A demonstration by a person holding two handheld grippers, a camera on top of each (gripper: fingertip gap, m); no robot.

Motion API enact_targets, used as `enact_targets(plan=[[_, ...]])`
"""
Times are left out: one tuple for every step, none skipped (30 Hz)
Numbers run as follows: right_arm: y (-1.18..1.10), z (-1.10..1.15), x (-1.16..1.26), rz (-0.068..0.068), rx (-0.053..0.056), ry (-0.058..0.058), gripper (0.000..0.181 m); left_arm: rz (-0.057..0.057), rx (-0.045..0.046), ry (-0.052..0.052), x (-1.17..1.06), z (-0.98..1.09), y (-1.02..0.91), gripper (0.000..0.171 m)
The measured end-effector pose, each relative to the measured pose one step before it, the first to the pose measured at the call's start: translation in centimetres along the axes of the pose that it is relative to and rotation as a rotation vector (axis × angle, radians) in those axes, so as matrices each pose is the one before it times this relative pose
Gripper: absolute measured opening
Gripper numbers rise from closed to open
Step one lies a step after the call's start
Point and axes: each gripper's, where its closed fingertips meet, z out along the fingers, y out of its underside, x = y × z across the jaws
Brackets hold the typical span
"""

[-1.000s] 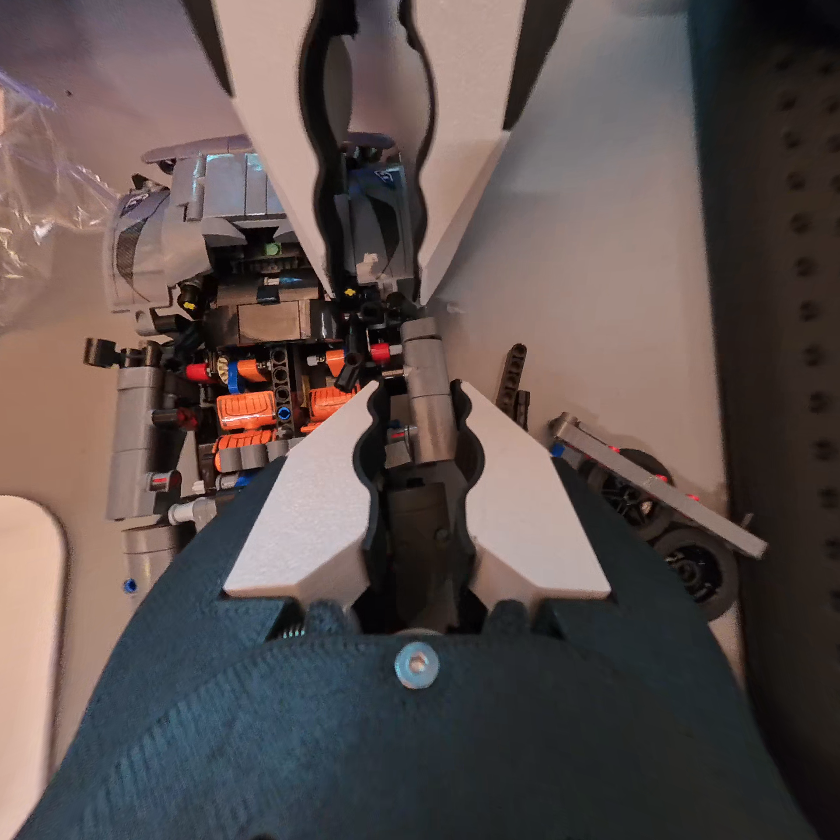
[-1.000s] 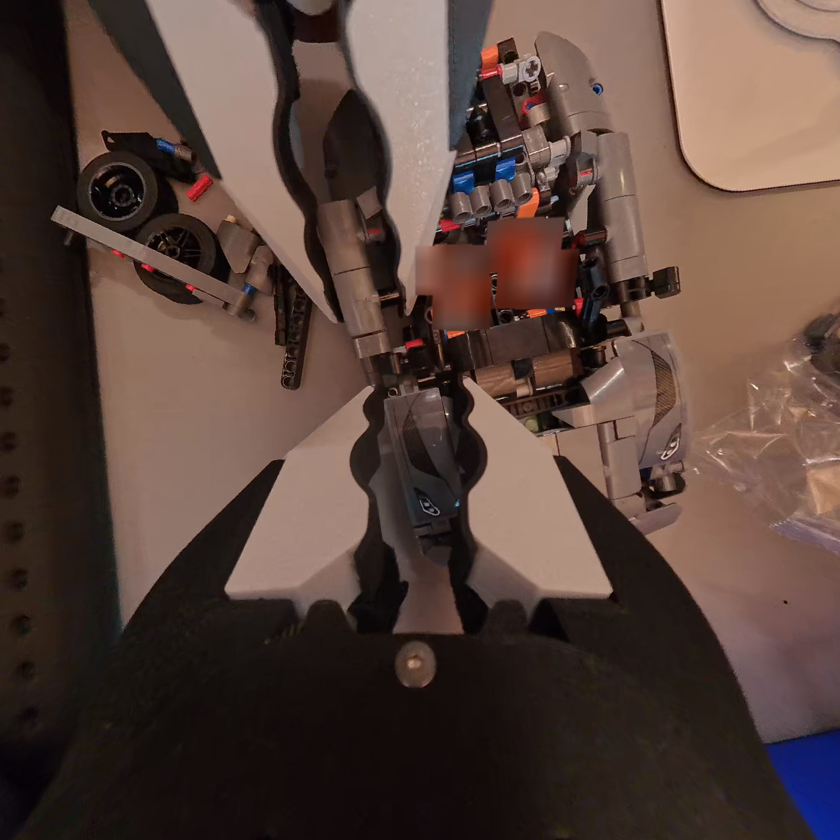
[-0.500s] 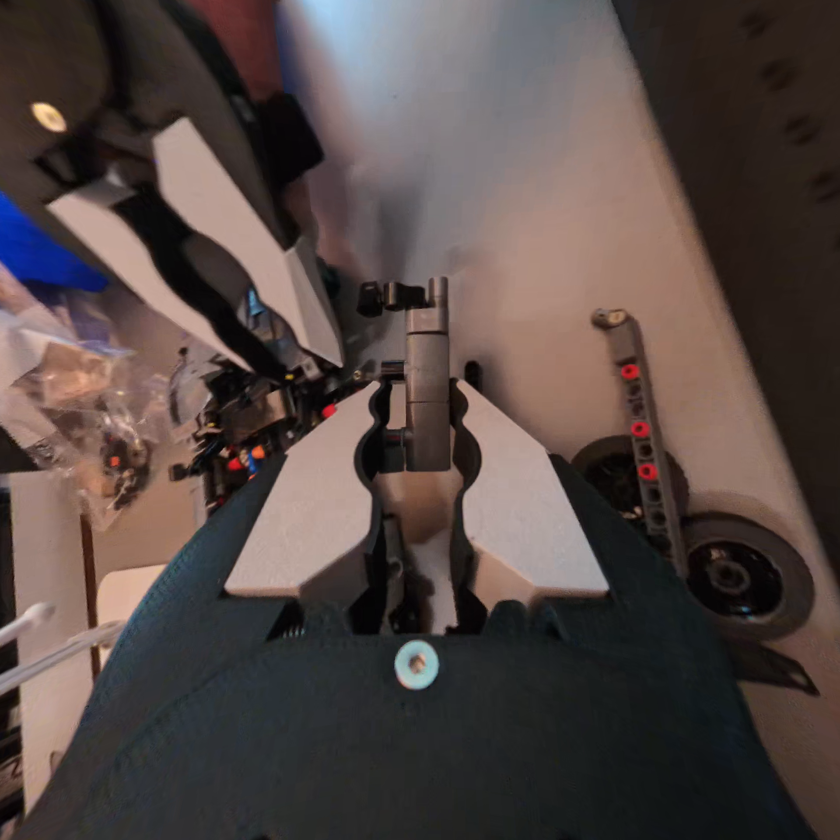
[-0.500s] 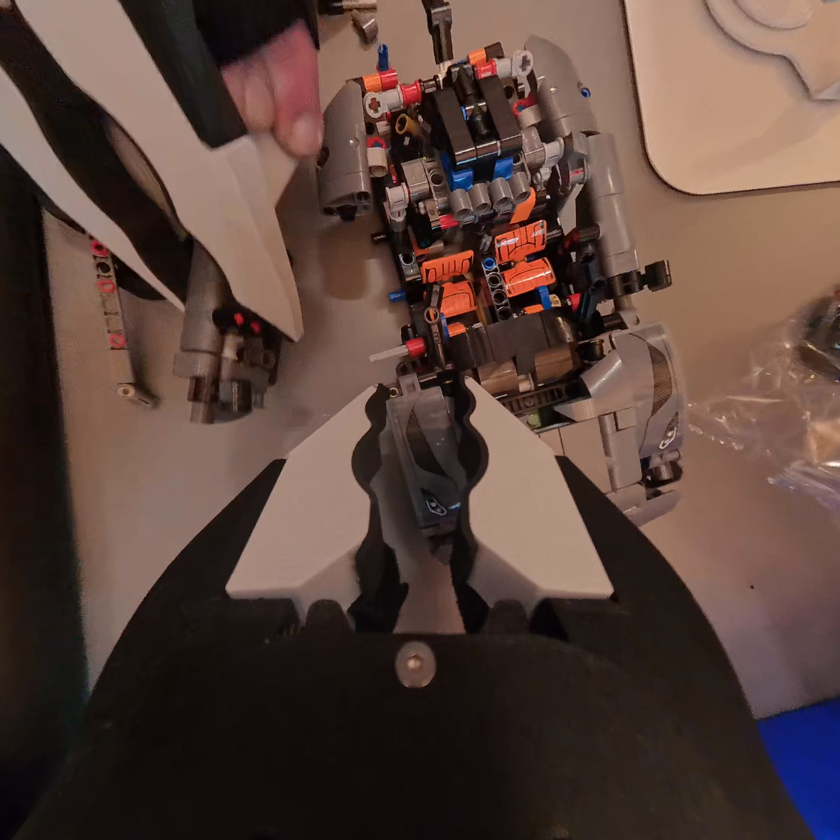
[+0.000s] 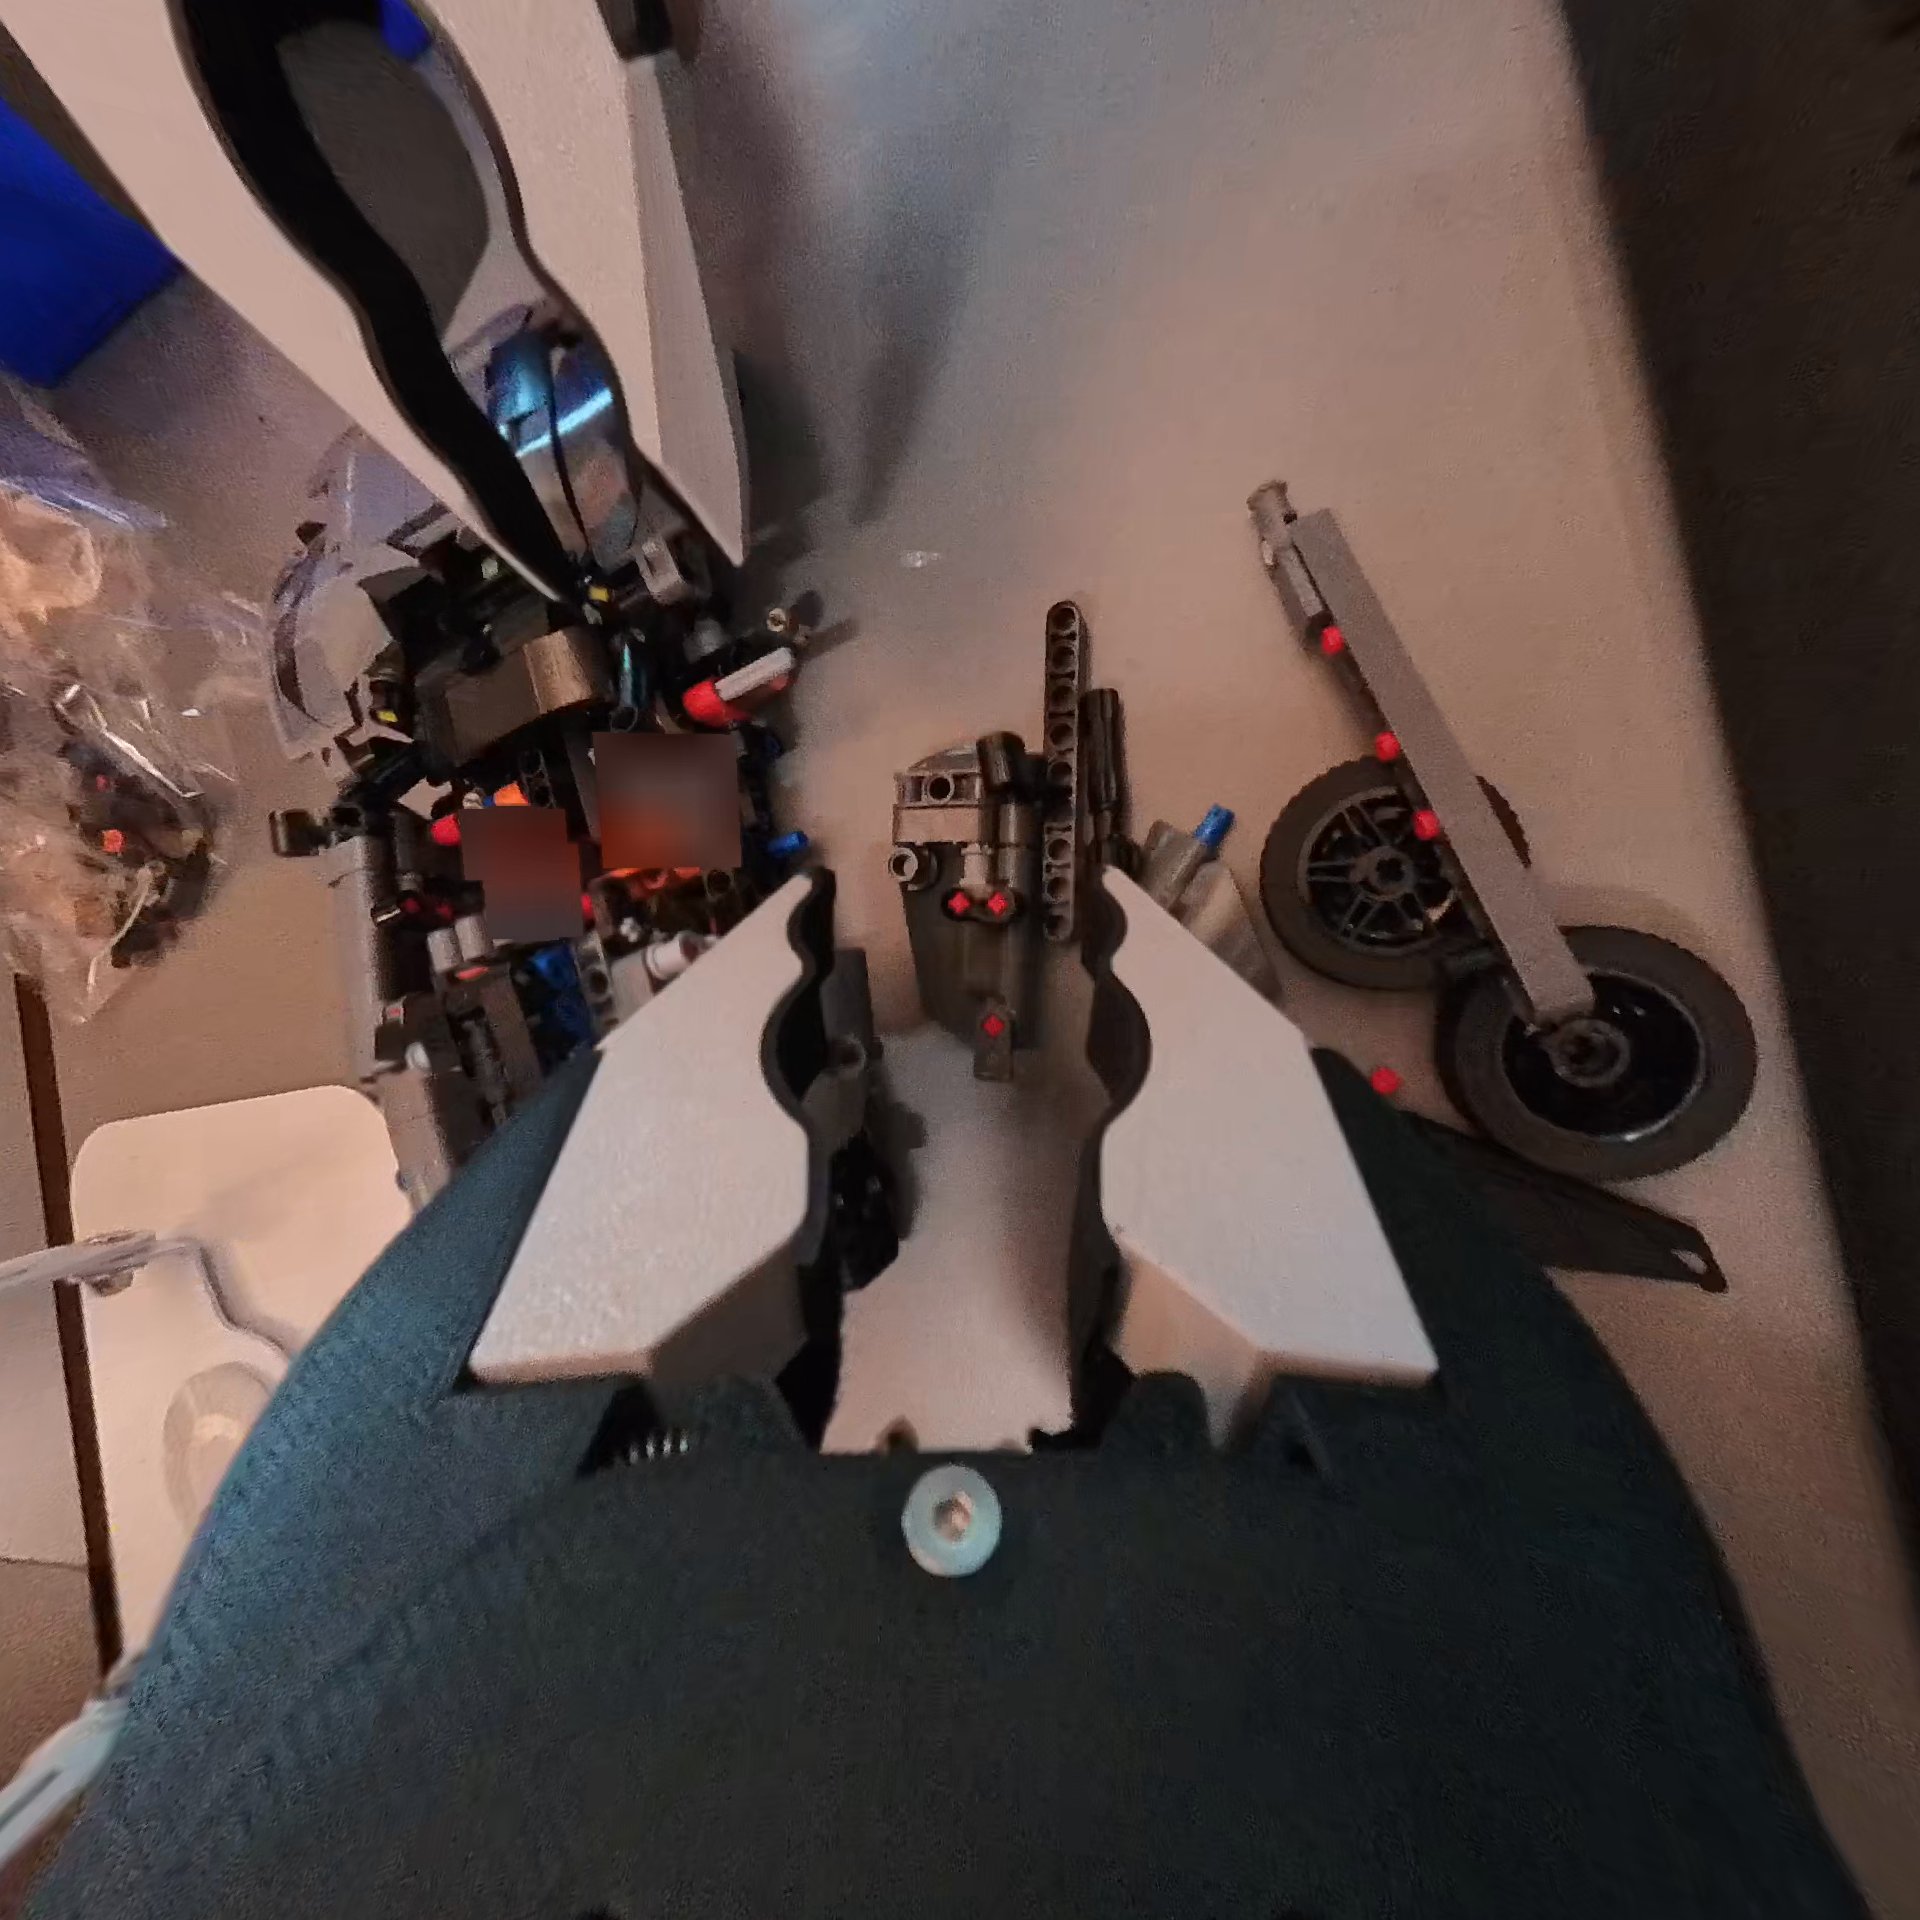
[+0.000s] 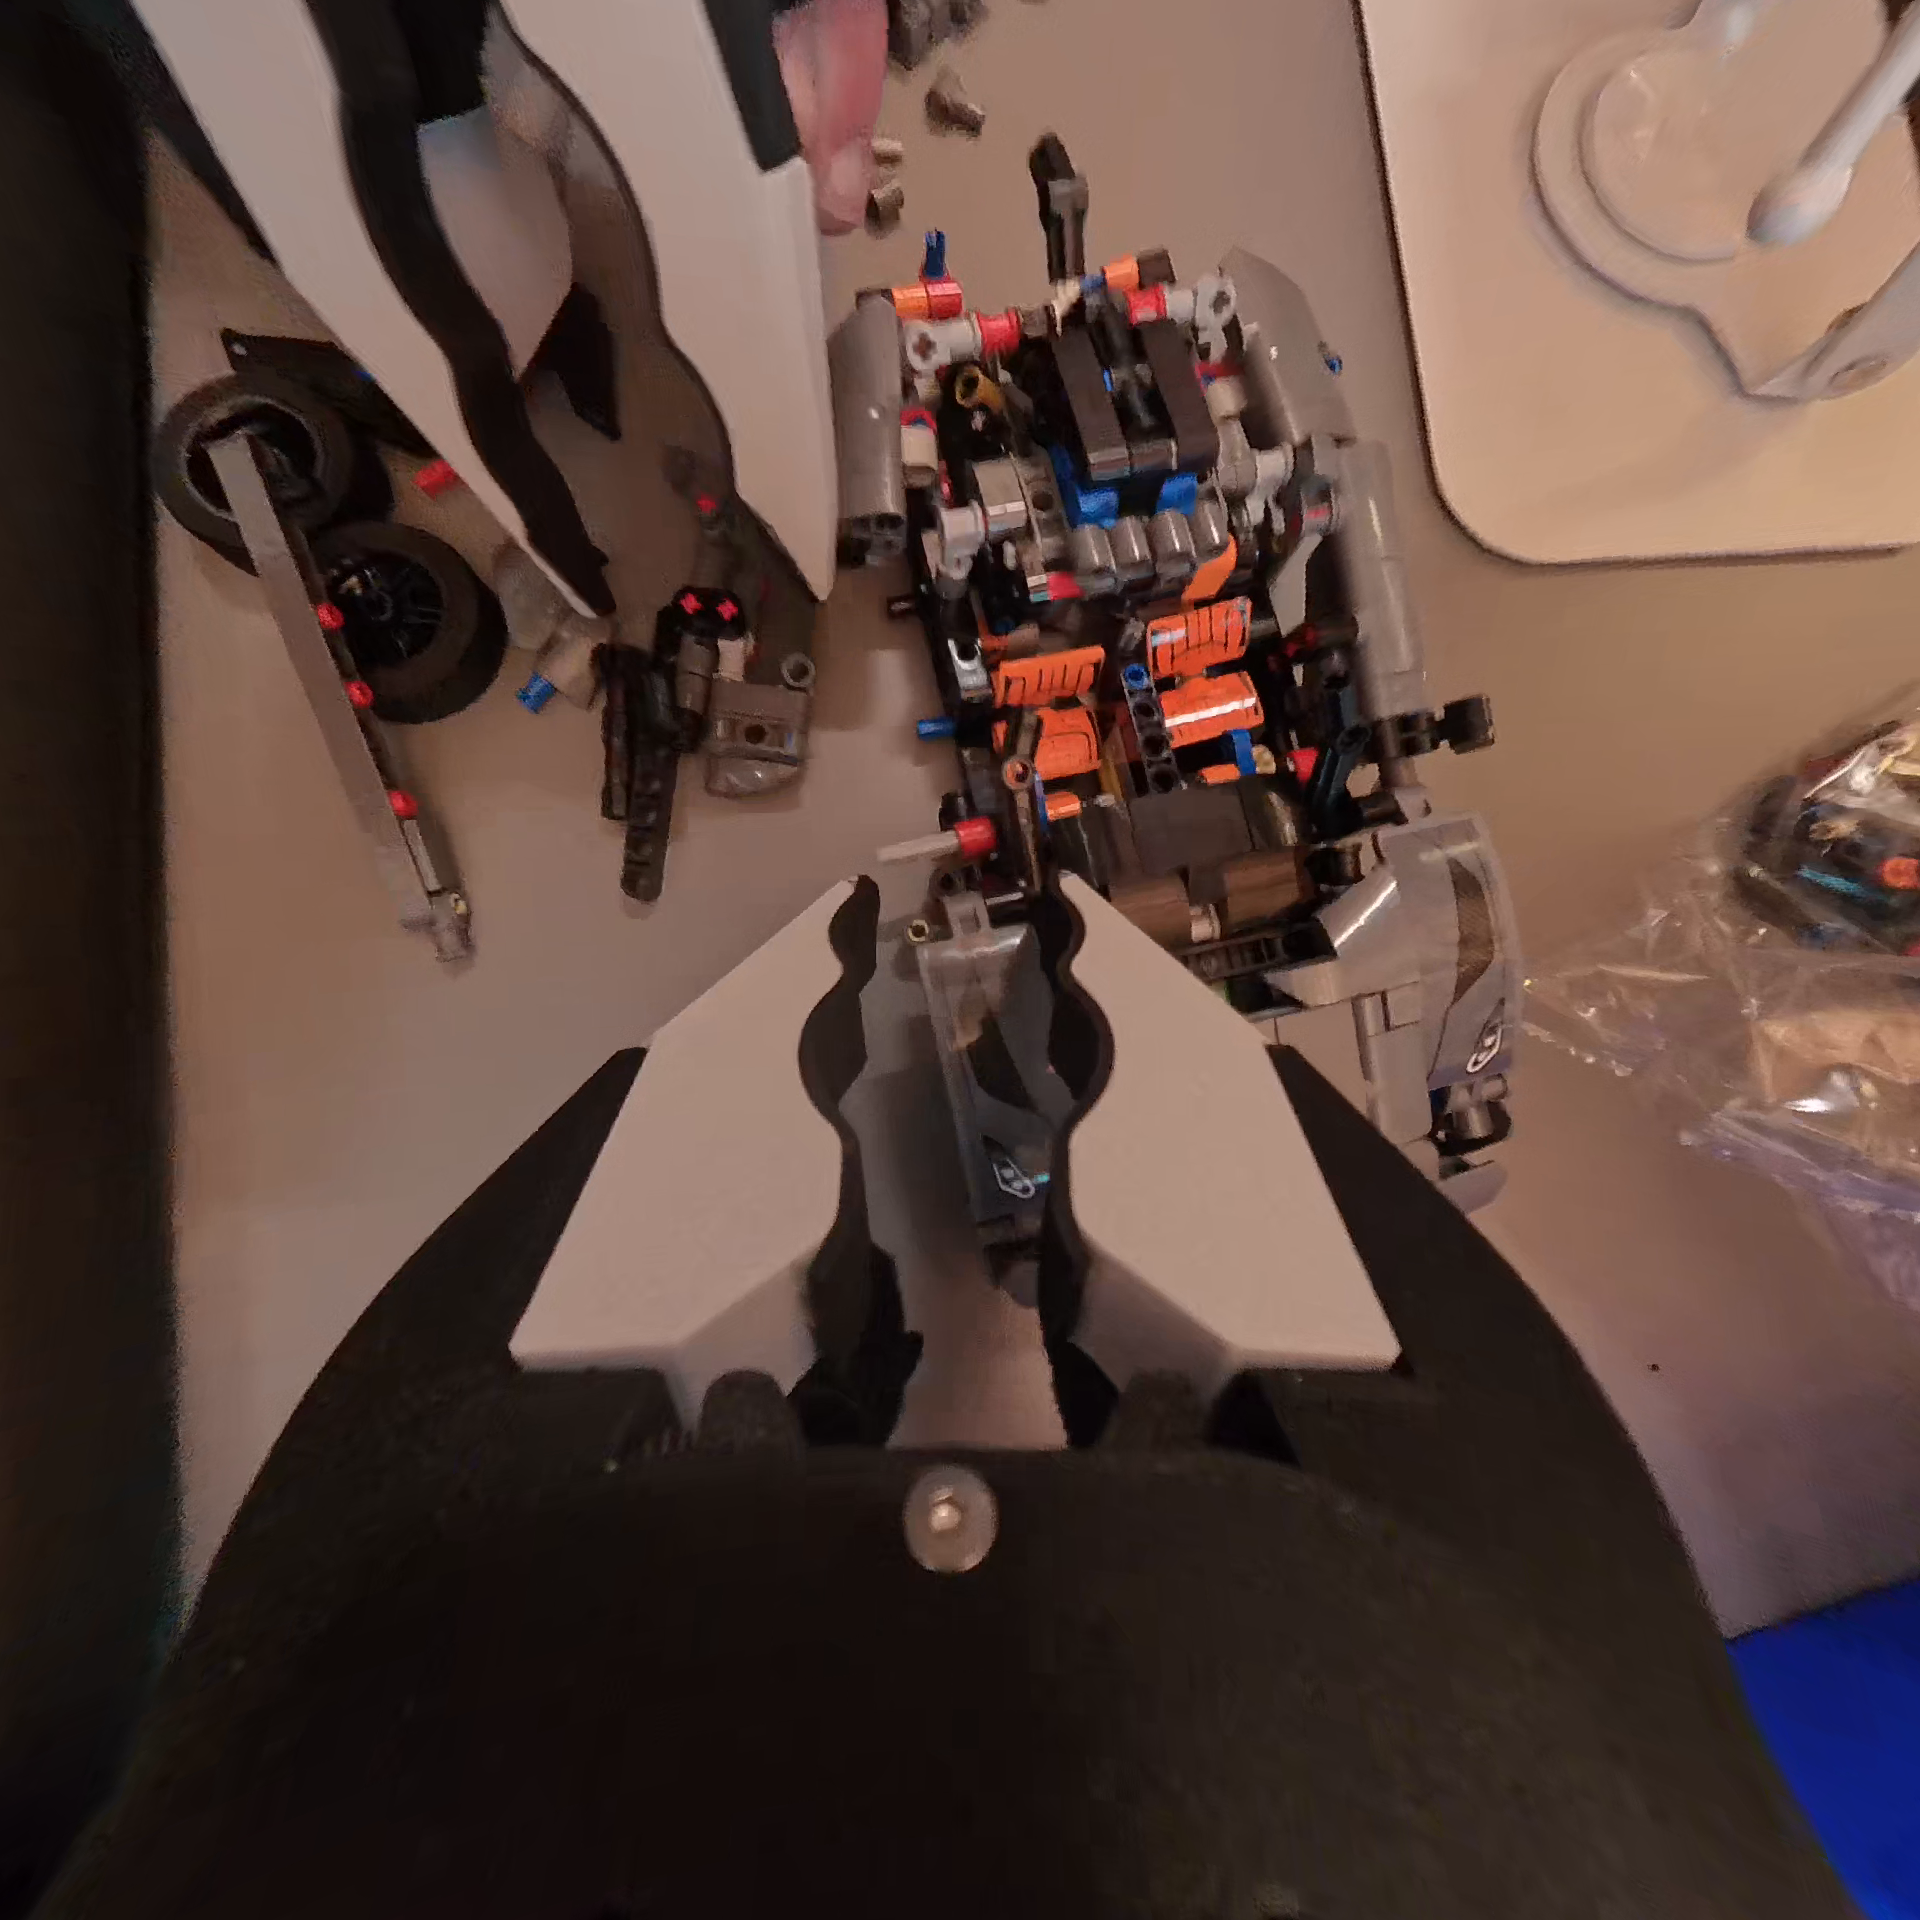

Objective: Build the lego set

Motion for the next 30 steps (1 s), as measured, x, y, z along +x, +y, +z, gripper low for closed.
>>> enact_targets(plan=[[-0.430,-0.179,-0.238,-0.0185,0.0084,0.0074,0.029,-0.0065,-0.01258,-0.0007,-0.025,-0.186,0.491,0.045],[-0.464,-0.140,-0.336,-0.0146,0.0085,-0.0002,0.028,-0.0024,-0.00262,-0.0018,0.019,-0.093,0.324,0.045],[-0.460,-0.059,-0.450,-0.0146,0.0093,-0.0082,0.027,-0.0069,0.00554,0.0120,0.269,-0.033,0.105,0.040],[-0.376,0.071,-0.573,-0.0174,0.0043,-0.0141,0.027,0.0044,-0.00552,0.0030,0.213,0.093,0.178,0.037],[-0.255,0.190,-0.498,-0.0198,-0.0027,-0.0105,0.026,0.0223,-0.02238,-0.0159,0.049,0.053,0.329,0.031],[-0.070,0.212,-0.251,-0.0161,-0.0095,0.0003,0.026,0.0120,-0.01509,-0.0078,0.101,0.019,0.203,0.031],[-0.036,0.101,-0.048,-0.0055,-0.0039,0.0039,0.026,-0.0066,0.00774,0.0082,0.193,-0.102,-0.072,0.031],[-0.180,-0.125,0.037,0.0088,0.0146,0.0002,0.026,-0.0133,0.02295,0.0130,0.186,-0.166,-0.229,0.031],[-0.177,-0.409,0.349,0.0203,0.0245,0.0123,0.028,-0.0117,0.01528,-0.0123,-0.239,-0.231,-0.107,0.031],[-0.011,-0.631,0.756,0.0261,0.0231,0.0347,0.028,-0.0083,0.00240,-0.0282,-0.521,-0.274,0.068,0.031],[0.192,-0.870,1.268,0.0349,0.0193,0.0633,0.028,-0.0075,0.00870,-0.0133,-0.289,-0.301,-0.022,0.031],[0.288,-1.098,1.624,0.0447,0.0184,0.0809,0.028,-0.0083,0.02498,-0.0139,-0.272,-0.310,-0.267,0.032],[0.074,-1.367,1.846,0.0448,0.0356,0.0920,0.032,-0.0051,0.02450,-0.0222,-0.396,-0.317,-0.265,0.032],[-0.384,-1.601,2.039,0.0451,0.0637,0.0993,0.033,-0.0035,0.01143,-0.0265,-0.513,-0.288,-0.084,0.032],[-0.718,-1.702,2.050,0.0525,0.0737,0.0914,0.033,-0.0065,0.01862,-0.0224,-0.535,-0.332,-0.161,0.033],[-0.918,-1.655,1.963,0.0514,0.0692,0.0799,0.034,-0.0135,0.03401,-0.0331,-0.746,-0.398,-0.339,0.034],[-0.974,-1.469,1.979,0.0409,0.0538,0.0765,0.034,-0.0166,0.03048,-0.0281,-0.696,-0.375,-0.243,0.036],[-0.664,-1.161,1.805,0.0337,0.0184,0.0567,0.034,-0.0144,0.01577,-0.0210,-0.563,-0.275,-0.013,0.037],[-0.393,-0.898,1.247,0.0295,-0.0100,0.0177,0.036,-0.0090,0.00779,-0.0261,-0.561,-0.160,0.094,0.039],[-0.585,-0.854,1.056,0.0250,0.0037,0.0107,0.037,-0.0057,0.00594,-0.0310,-0.596,-0.066,0.100,0.039],[-0.950,-0.919,1.212,0.0321,0.0295,0.0233,0.037,-0.0084,0.00102,-0.0254,-0.507,0.014,0.120,0.038],[-1.024,-0.892,0.870,0.0460,0.0278,0.0012,0.037,-0.0114,-0.00065,0.0014,-0.084,0.050,0.102,0.039],[-0.888,-0.775,0.457,0.0509,0.0131,-0.0188,0.038,-0.0071,-0.00046,0.0047,0.019,0.085,0.098,0.039],[-0.602,-0.644,0.839,0.0493,-0.0034,0.0172,0.038,0.0013,-0.00498,-0.0121,-0.219,0.086,0.182,0.038],[-0.149,-0.507,1.301,0.0347,-0.0295,0.0593,0.039,-0.0004,-0.01222,-0.0128,-0.304,0.095,0.321,0.036],[0.208,-0.308,1.165,0.0205,-0.0455,0.0566,0.038,-0.0080,-0.00992,-0.0031,-0.230,0.108,0.345,0.036],[0.680,0.008,0.923,0.0250,-0.0673,0.0361,0.037,-0.0101,0.00729,0.0029,-0.121,0.039,0.141,0.035],[1.449,0.354,0.862,0.0217,-0.1081,0.0287,0.039,-0.0091,0.01320,-0.0023,-0.191,-0.026,0.048,0.034],[2.136,0.645,0.999,0.0087,-0.1407,0.0355,0.044,-0.0119,0.00369,-0.0061,-0.270,-0.030,0.153,0.033],[2.495,0.939,0.907,0.0060,-0.1507,0.0301,0.053,-0.0164,-0.00472,-0.0033,-0.245,-0.023,0.241,0.033]])
